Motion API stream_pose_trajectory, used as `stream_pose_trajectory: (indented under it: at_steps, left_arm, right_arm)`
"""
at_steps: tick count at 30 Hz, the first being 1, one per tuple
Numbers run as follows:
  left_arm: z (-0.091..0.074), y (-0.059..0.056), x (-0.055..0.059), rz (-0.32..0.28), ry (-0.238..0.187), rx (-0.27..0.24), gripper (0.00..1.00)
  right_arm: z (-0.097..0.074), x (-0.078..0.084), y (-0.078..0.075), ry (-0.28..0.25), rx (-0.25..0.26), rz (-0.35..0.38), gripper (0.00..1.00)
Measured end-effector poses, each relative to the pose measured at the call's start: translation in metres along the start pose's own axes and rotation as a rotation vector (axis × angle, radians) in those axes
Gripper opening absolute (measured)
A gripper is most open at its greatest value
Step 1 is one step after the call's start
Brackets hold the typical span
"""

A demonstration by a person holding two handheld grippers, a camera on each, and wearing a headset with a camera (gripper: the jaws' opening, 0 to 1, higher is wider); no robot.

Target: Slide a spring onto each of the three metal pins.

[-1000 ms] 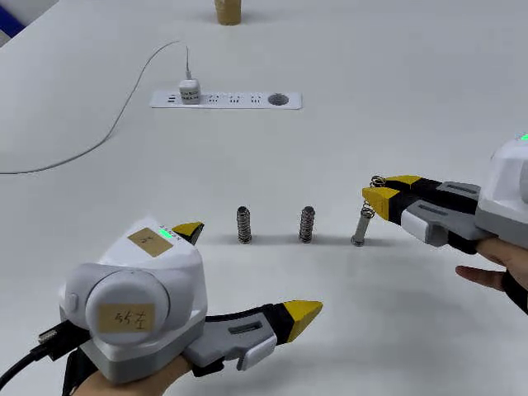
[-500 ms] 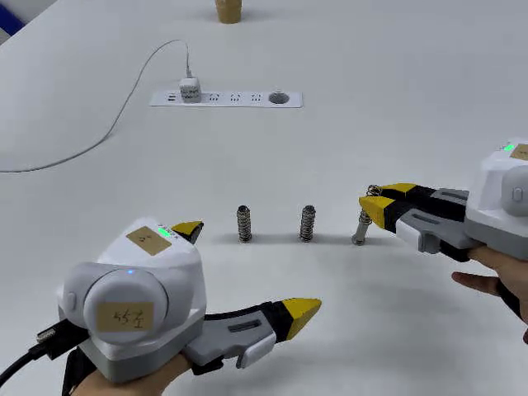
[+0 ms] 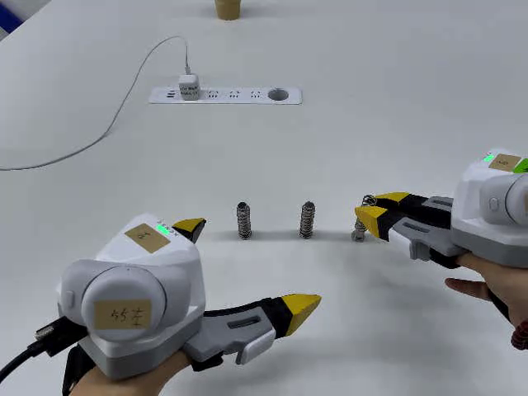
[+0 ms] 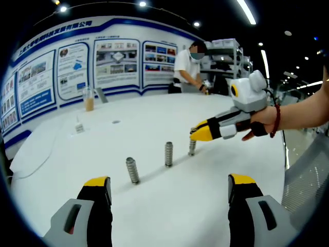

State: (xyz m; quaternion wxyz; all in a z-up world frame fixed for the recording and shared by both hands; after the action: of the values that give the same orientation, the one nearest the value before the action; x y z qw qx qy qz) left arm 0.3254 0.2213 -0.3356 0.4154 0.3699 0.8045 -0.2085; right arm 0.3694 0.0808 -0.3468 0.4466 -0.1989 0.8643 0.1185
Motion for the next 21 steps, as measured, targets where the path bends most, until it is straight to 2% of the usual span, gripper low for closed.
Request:
stream_pose_trajectory:
  at_steps: [3, 13, 21]
  left_arm:
    - [0.000, 0.000, -0.001, -0.011, -0.009, 0.004, 0.96]
    - [0.000, 0.001, 0.001, -0.018, 0.000, 0.006, 0.95]
    - [-0.001, 0.002, 0.000, -0.030, -0.007, 0.009, 0.95]
  right_arm:
    - [0.002, 0.003, -0.001, 0.007, 0.000, 0.002, 0.11]
    - [0.008, 0.012, 0.000, 0.039, 0.003, -0.010, 0.11]
    - [0.007, 0.011, 0.003, 0.035, 0.003, -0.016, 0.11]
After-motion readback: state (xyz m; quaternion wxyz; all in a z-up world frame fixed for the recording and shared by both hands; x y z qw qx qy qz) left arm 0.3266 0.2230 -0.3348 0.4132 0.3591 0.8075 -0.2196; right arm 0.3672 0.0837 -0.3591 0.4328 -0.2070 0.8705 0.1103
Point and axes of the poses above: the centre of the closed fingertips' face, and the gripper's own axes: z roughly forward along the fingers, y roughly to its left, x roughly out of its underside, the point moved 1 cm from there along -z, roughly backward along the fingers, and after that the axes turned 11 degrees about y, right-handed, at the moved point
